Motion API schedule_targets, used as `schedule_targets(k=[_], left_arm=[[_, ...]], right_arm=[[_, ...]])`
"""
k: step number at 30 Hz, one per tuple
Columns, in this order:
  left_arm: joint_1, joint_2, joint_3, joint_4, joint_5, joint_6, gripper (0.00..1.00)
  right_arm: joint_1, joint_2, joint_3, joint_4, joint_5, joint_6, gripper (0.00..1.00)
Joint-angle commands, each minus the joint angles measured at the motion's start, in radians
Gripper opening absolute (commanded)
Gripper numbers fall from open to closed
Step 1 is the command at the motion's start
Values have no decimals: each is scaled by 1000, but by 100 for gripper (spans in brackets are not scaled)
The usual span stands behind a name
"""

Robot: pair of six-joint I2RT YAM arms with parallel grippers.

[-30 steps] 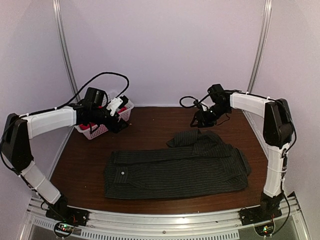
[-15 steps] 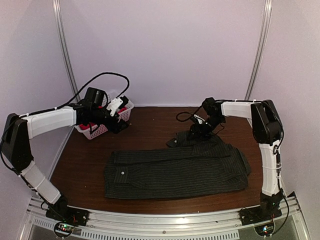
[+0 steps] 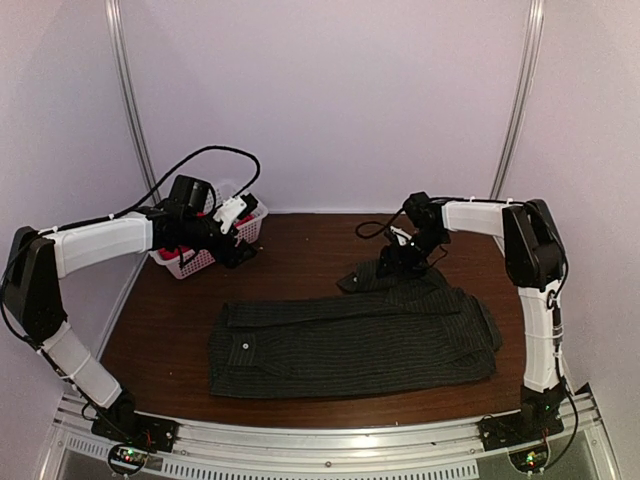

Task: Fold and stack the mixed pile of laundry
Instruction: Pick up the rectangle-folded T-shirt from the center of the board.

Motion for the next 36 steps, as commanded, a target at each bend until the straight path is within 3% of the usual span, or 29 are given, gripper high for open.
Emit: schedule_targets(k=[1,7,10,12,19,24,28,36], left_arm=[[4,-6,8,13,18,22,83],[4,-13,3,9,20,29,82],[4,-15,-5,15,21,28,82],[4,-13,-7,17,21,28,82],[3,11,-26,10,57,41,81],[-3,3,-65,13,55,45,80],[-2,-7,-80,28,48,38,80],[-3,-24,-79,51,37,24,80]], right_arm=[[-5,20,20,-50,89,35,78],[1,-25,20,-42,152,57,74],[1,-52,-28,41,68,56,61],[3,-14,-4,11,10,40,54],[19,29,25,-28,-38,10,39],[18,15,26,-16,-75,13,24],[17,-18,21,7,-103,30,0],[-16,-155,-13,98,-222,137,0]])
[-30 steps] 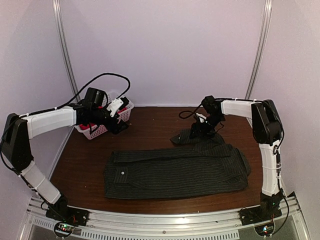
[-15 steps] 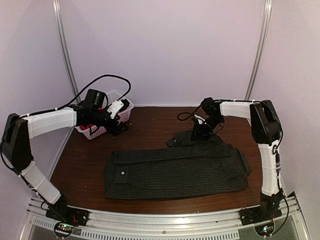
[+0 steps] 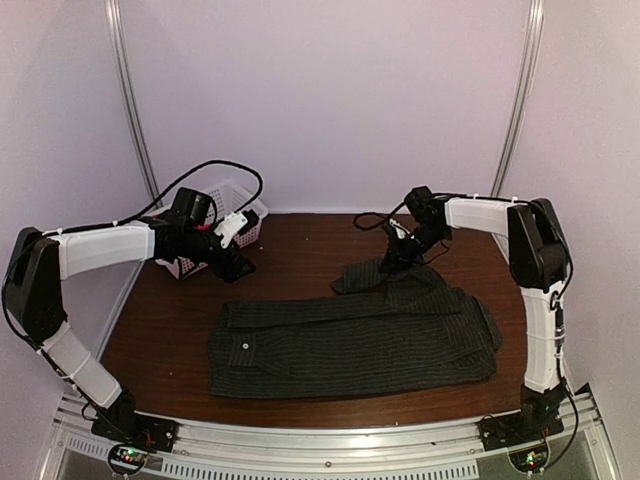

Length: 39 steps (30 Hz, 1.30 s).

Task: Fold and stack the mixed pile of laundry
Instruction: Pick up the rectangle-folded T-shirt from the center of the board, then fold the rectangle-folded T-shirt at the center of the board.

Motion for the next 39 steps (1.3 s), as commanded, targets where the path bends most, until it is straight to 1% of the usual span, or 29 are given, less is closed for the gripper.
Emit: schedule_targets(k=[1,5,9,12,16,18,20,21,22,25,29,35,36,39], left_arm=[[-3,-27,0,52,6,-7,80],[-19,-32,10,87,25,-24,81],[-98,-4,18,182,58,-49,83],[-160,66,55,273,91,-76,84],[-228,193,123,418,145,-133,84],[-259,250,153,481,148,-162,86],[-282,299,173,530,163,-189,90],[-295,322,186,547,174,-193,95],[-308,341,198,556,177,-187,98],[-347,393,228,580,165,-160,98],[-356,448,260,652,157,-187,98],[-384,548,336,728,229,-234,97],[-389,564,349,732,246,-240,96],[-407,586,371,732,296,-264,87]], right_arm=[[-25,-159,-37,107,-115,101,0],[-43,-235,-143,229,-230,244,0],[-43,-290,-277,370,-306,372,0],[-44,-322,-340,469,-331,448,0],[-43,-364,-380,544,-362,514,0],[-44,-384,-400,583,-390,539,0],[-43,-403,-420,620,-415,565,0],[-43,-414,-431,637,-426,578,0],[-43,-424,-443,652,-436,588,0],[-43,-454,-473,675,-455,607,0],[-44,-499,-511,686,-474,621,0],[-43,-568,-551,673,-492,631,0],[-44,-576,-557,669,-491,629,0],[-46,-600,-574,661,-489,621,0]])
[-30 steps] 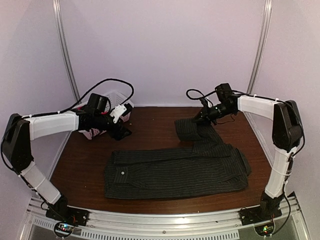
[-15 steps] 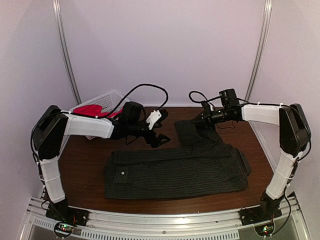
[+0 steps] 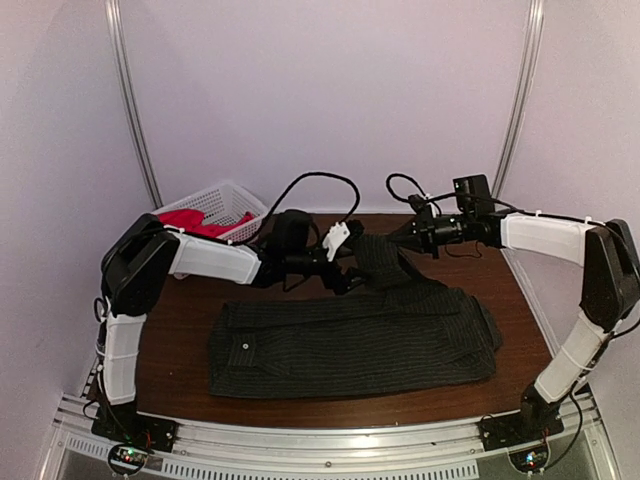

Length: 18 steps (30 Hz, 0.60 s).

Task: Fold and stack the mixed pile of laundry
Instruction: Fold the rectangle-folded T-shirt at the center of the board.

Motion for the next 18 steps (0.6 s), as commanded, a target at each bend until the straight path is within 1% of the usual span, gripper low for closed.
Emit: schedule_targets(k=[1,4,6,8,10,11,14,18], left_arm=[[-33,33,39,83,100,-57,83],[-37,19,23,72,121,-101,70],[-40,-13,3,59,139,-112,48],[-43,-54,-19,38,147,-114,31],[-44,-102,-43,20,155,-130,9],[-44,-123,-44,-6,161,-144,0],[-44,-171,-8,-194,184,-118,0],[-44,-244,-12,-395,196,-105,0]], right_arm=[[-6,-61,-27,11,-22,-6,0],[-20,-76,-37,22,-19,-4,0],[-27,-77,-43,43,-22,6,0],[-28,-74,-49,60,-24,13,0],[-31,-73,-59,71,-27,13,0],[-30,-73,-67,75,-27,13,0],[-33,-75,-83,46,-16,-18,0],[-33,-80,-106,-24,-3,-95,0]])
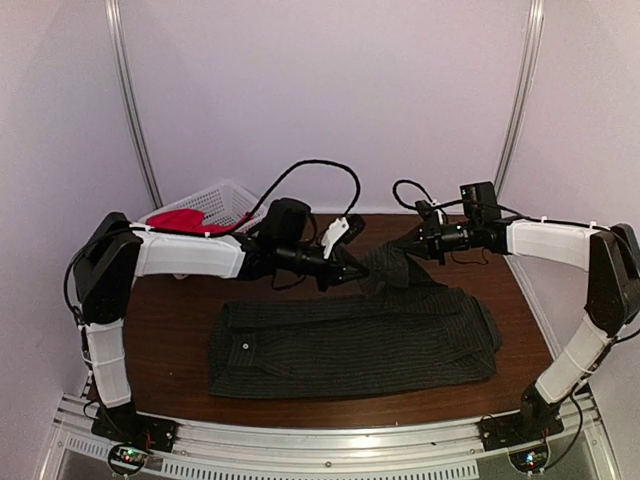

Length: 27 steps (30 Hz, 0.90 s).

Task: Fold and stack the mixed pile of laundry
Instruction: Fold the rectangle-folded T-shirt at the center of the board.

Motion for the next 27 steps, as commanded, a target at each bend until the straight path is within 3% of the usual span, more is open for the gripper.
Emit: schedule_targets(k=[1,5,10,13,16,18,20,23,25,27], left_arm=[[0,-101,35,-284,47,21,0],[0,-103,102,-588,53,34,0],[19,-65,136,-803,136,63,0],[35,-28,132,-861,182,77,0],[39,-27,116,-846,74,51,0],[54,-18,110,-790,-13,-18,14],[80,-1,127,-759,-133,-70,21],[114,-13,129,-719,-341,-133,48],[112,-66,85,-658,-406,-84,61],[82,-150,-25,-558,-451,0,84]], right_arm=[[-6,-34,-35,-64,4,-92,0],[-5,-66,-73,-181,36,-183,0],[9,-75,-129,-230,70,-248,0],[32,-41,-131,-259,86,-293,1],[65,3,-107,-346,117,-370,6],[71,20,-107,-376,156,-387,6],[68,44,-106,-389,216,-386,6],[68,99,-91,-360,271,-374,6],[69,151,-68,-352,290,-375,6],[70,194,-46,-354,325,-386,6]])
